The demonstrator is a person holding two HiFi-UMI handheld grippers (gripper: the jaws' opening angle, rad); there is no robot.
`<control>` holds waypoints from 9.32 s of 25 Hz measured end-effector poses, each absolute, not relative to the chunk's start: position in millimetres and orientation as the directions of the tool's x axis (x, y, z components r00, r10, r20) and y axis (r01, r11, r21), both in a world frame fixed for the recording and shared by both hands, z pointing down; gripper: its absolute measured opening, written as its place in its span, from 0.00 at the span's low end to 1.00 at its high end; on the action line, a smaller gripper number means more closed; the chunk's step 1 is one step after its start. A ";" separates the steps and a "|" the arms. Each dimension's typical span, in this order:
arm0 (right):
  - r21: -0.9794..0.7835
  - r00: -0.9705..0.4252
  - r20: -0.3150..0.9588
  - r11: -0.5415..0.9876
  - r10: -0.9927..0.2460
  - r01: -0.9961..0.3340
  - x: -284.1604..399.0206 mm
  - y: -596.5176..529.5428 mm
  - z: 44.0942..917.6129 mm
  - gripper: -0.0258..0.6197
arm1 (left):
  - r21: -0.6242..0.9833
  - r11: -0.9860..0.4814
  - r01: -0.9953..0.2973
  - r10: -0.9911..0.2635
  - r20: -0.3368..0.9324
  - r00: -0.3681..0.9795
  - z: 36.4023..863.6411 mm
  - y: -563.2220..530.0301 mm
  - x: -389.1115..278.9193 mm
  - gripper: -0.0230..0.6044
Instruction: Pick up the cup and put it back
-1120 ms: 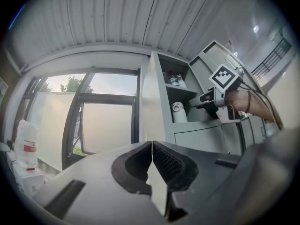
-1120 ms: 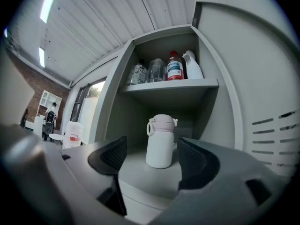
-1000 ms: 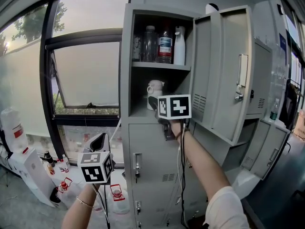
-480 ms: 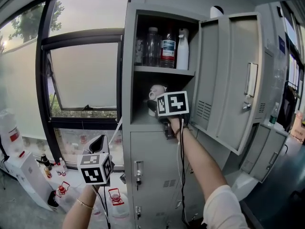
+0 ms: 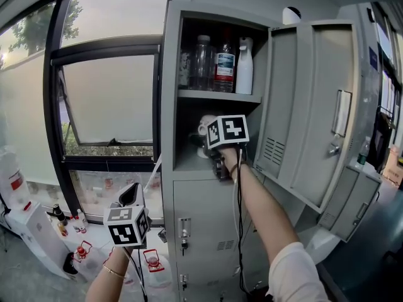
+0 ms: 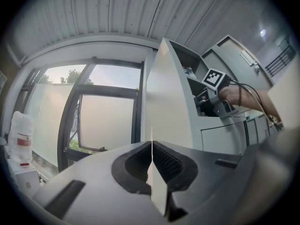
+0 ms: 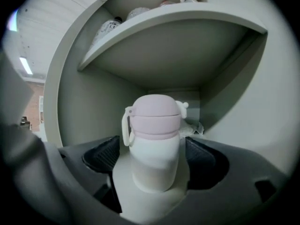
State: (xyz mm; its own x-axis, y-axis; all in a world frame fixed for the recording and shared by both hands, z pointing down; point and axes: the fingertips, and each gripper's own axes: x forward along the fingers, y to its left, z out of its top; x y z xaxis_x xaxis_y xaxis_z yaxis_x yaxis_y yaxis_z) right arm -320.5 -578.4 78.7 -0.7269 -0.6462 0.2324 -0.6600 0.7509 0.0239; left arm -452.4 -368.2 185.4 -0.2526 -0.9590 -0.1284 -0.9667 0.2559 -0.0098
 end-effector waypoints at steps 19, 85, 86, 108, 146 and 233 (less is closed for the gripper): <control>-0.041 -0.723 0.204 0.732 -0.660 -0.680 -324.0 -586.2 71.1 0.62 | 0.024 0.255 -0.967 -0.961 -0.105 -0.256 203.3 -364.7 -453.0 0.05; 0.070 -0.727 0.038 0.728 -0.685 -0.682 -162.1 -363.7 193.0 0.57 | 0.082 -0.009 -0.997 -0.985 -0.170 -0.005 278.4 -314.9 -315.6 0.05; 0.082 -0.716 0.042 0.717 -0.696 -0.692 -156.9 -362.7 199.9 0.58 | 0.095 -0.015 -0.995 -0.986 -0.166 -0.001 283.0 -317.3 -311.8 0.05; 0.029 -0.470 0.089 0.474 -0.878 -0.880 -34.4 -336.5 345.3 0.57 | 0.096 -0.085 -0.992 -0.988 -0.138 0.071 352.8 -316.7 -200.2 0.05; -0.009 -0.115 0.104 0.114 -0.988 -0.993 179.2 -336.1 365.6 0.58 | 0.057 -0.456 -0.888 -0.888 -0.090 0.450 372.4 -389.3 20.8 0.05; 0.025 -0.435 0.108 0.440 -0.894 -0.898 226.8 -840.4 307.1 0.57 | -0.005 -0.152 -0.988 -0.987 -0.047 0.152 331.2 -645.4 115.5 0.05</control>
